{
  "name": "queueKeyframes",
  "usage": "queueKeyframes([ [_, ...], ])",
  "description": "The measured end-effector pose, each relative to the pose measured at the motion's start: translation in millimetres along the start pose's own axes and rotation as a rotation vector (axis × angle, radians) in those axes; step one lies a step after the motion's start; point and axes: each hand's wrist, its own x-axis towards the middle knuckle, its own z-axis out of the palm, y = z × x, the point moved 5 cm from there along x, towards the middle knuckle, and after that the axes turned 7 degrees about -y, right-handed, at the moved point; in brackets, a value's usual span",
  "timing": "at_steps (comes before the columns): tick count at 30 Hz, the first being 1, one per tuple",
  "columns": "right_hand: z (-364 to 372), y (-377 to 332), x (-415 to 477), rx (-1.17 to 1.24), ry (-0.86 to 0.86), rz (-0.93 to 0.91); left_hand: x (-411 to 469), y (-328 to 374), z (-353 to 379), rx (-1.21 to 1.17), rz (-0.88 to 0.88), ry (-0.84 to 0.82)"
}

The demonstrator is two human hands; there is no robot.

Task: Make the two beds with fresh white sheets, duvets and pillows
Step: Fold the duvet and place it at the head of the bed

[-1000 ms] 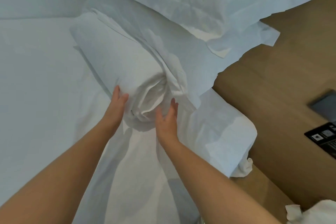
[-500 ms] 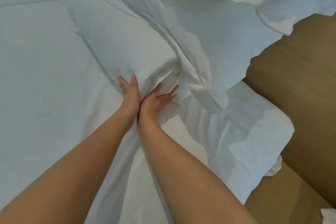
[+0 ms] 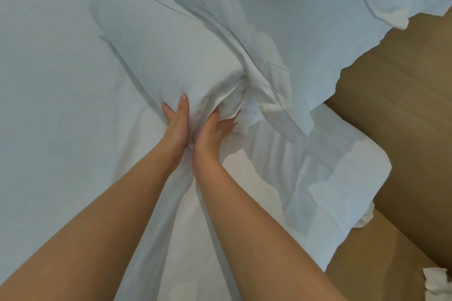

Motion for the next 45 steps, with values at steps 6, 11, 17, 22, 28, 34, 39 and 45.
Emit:
queueKeyframes([
  [6, -1, 7, 8, -0.056, -0.042, 0.070, 0, -3, -4, 0.018, -0.040, -0.010],
  [11, -10, 5, 5, -0.006, -0.065, -0.078, 4, 13, -9, -0.055, 0.038, 0.009],
  [17, -18, 14, -1, 0.021, -0.178, -0.063, 25, 56, -32, 0.014, 0.116, 0.176],
  [22, -9, 10, 22, -0.114, -0.143, 0.058, 39, 54, -22, 0.143, 0.096, 0.176],
  [28, -36, 6, 11, -0.313, -0.461, -0.053, 23, 43, -17, 0.222, 0.016, 0.084],
  [34, -135, 36, -3, -1.559, -0.626, -0.302, -46, -30, -53, 1.295, 0.122, 0.029],
  [39, -149, 40, -8, -1.775, -0.569, -0.436, -62, -73, -55, 1.716, 0.201, 0.054],
  [45, -156, 50, -20, -1.795, -0.523, -0.464, -66, -79, -53, 1.776, 0.210, 0.052],
])
